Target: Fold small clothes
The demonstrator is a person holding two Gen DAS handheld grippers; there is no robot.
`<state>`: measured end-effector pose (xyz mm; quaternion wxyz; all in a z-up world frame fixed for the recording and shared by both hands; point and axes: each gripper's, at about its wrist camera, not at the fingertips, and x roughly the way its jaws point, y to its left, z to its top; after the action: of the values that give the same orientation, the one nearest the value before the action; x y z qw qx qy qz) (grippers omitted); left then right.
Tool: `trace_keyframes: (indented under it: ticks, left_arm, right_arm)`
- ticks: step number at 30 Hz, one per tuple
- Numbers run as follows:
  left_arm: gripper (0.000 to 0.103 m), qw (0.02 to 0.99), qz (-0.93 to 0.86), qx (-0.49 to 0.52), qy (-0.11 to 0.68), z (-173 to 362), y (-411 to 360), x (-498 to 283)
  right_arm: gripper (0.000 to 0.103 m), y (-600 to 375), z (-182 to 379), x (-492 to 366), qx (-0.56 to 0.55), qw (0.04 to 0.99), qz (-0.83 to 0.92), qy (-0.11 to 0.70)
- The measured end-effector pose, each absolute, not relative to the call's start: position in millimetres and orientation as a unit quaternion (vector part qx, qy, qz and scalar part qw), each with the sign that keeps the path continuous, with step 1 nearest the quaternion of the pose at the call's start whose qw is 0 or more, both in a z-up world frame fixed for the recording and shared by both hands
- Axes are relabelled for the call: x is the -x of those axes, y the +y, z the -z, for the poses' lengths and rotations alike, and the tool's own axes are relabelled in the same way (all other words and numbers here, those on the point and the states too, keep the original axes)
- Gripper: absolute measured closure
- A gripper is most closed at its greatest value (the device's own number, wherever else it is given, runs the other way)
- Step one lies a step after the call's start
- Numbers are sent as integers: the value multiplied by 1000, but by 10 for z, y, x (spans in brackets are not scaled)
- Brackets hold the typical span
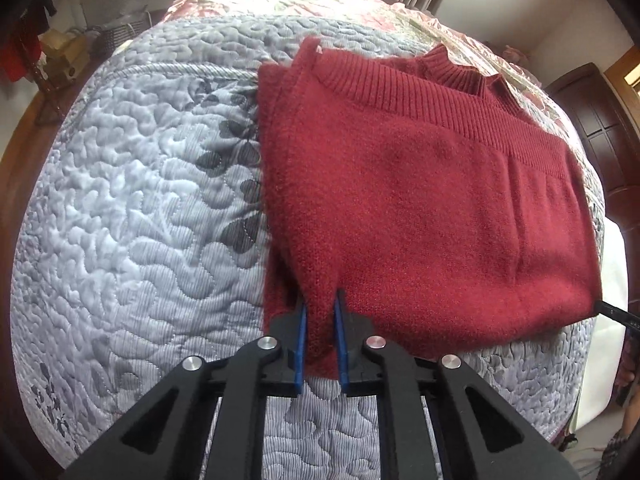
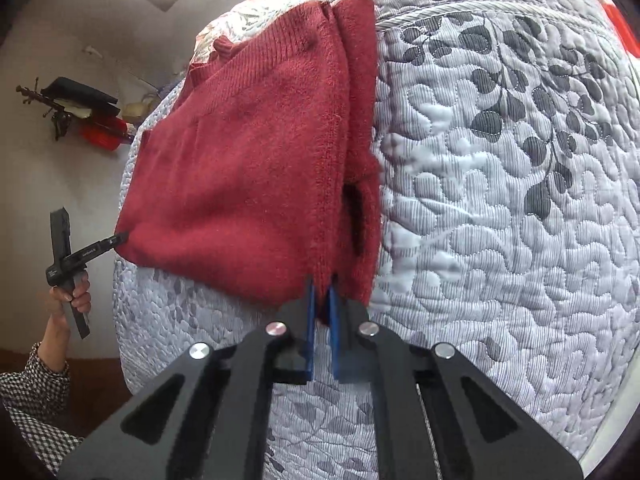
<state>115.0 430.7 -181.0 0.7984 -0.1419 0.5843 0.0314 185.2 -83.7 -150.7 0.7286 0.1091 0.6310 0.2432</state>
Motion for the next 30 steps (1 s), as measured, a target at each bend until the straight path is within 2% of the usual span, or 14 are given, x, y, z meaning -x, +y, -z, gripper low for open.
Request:
trace_keyframes:
  ticks: [8, 12, 15, 17, 19, 25, 30]
  left_arm:
    - [89, 796, -45, 103, 595, 2133, 4193, -1192]
    - [83, 801, -53, 82, 591, 2206, 4145, -1167]
    - [77, 801, -56, 83, 591, 2163, 4124, -1191]
    - [67, 801, -64, 80, 590, 2066, 4151, -1193]
    - [65, 816, -83, 79, 567, 1857, 4190, -1159]
    - [64, 852, -67, 86, 512, 1404, 3970, -1453]
    - [63, 854, -36, 83, 512, 1499, 3581, -1834]
  right_arm:
    - [98, -688, 1949, -1888, -59, 723, -202, 658]
    - [97, -669, 2059, -1913, -64, 722, -193, 661]
    - [96, -673, 1992, -1921, -62, 721, -197, 661]
    - [83, -721, 1826, -1939, -66, 727, -206, 651]
    - [74, -739, 1611, -1969, -57, 746, -212, 629]
    - [72, -583, 1220, -2476, -38, 783, -222, 580]
    - [72, -463, 1323, -2937, -37, 783, -207, 585]
